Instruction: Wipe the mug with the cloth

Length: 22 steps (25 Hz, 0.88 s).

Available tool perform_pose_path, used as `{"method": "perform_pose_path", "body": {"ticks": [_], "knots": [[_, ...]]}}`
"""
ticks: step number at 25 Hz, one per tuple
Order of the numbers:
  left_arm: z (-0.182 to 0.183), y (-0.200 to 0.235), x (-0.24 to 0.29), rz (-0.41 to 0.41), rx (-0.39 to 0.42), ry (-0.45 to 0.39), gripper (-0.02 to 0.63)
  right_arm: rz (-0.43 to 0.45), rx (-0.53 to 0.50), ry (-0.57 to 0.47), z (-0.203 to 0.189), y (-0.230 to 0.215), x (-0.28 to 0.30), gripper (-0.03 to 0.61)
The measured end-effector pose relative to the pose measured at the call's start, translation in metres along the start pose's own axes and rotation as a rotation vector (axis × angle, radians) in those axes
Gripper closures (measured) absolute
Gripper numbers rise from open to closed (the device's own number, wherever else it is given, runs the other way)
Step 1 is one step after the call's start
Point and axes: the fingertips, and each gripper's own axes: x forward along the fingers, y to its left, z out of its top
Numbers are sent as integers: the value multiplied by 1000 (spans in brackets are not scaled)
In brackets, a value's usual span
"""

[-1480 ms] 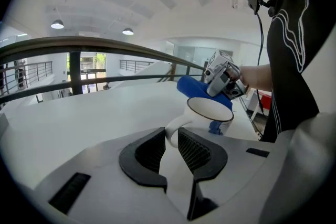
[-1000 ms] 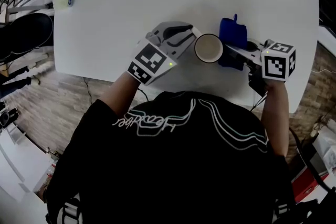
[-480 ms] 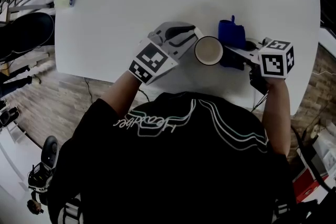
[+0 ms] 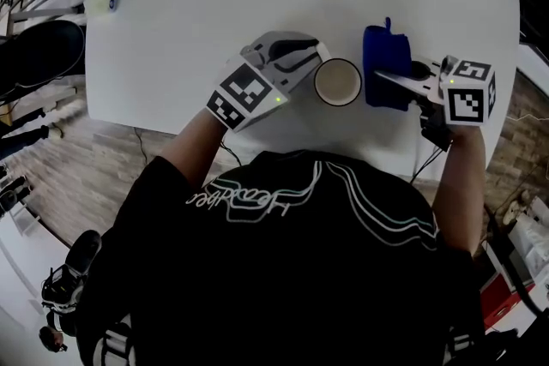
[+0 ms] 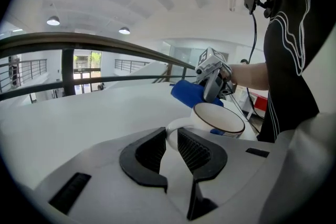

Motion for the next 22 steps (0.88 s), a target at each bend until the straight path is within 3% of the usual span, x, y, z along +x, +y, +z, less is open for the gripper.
{"method": "perform_pose_path", "body": {"ticks": [13,22], "knots": [[7,3,11,-75,108,39,541,132,-60,43,13,12,4,525],[9,6,14,-123,116,39,541,206,-115,118,14,13,17,525]]}}
